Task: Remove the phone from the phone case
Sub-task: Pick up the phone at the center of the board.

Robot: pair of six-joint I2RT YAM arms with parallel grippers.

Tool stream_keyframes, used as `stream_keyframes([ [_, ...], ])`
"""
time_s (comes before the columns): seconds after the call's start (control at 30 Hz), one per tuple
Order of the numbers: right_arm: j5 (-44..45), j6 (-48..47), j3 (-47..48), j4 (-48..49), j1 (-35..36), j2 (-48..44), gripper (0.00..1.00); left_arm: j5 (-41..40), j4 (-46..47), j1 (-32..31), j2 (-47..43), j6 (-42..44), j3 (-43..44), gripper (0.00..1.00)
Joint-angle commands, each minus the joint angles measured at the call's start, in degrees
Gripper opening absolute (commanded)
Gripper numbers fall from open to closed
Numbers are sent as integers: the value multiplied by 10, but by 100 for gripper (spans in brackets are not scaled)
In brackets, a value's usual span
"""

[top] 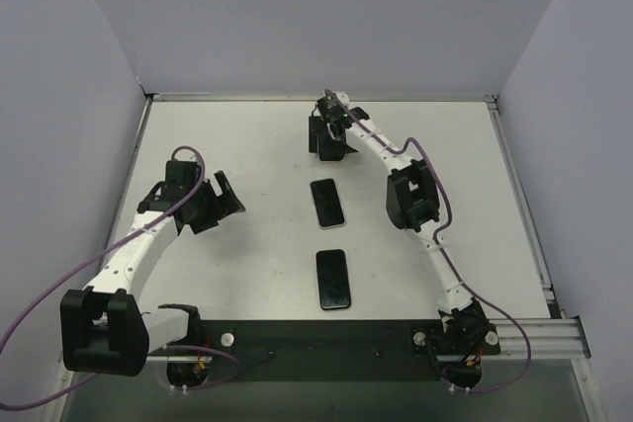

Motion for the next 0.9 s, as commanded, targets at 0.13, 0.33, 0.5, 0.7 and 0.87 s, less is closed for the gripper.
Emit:
stream_keyframes([
  [0.13, 28, -62, 39, -59, 18, 18, 93, 13, 27, -3, 11, -1, 29, 95],
  [0.33, 30, -65, 60, -69, 18, 28, 85, 14, 26, -3, 12, 1, 26, 95],
  [0.5, 26, -62, 53, -70, 16, 25, 86, 13, 18, -3, 9, 5, 30, 95],
  [0.7, 30, -62, 20, -73, 21, 11, 72, 14, 17, -2, 2, 2, 28, 95],
  [0.87, 40, -67, -16, -70, 27, -15, 40, 13, 13, -2, -8, -1, 30, 95],
])
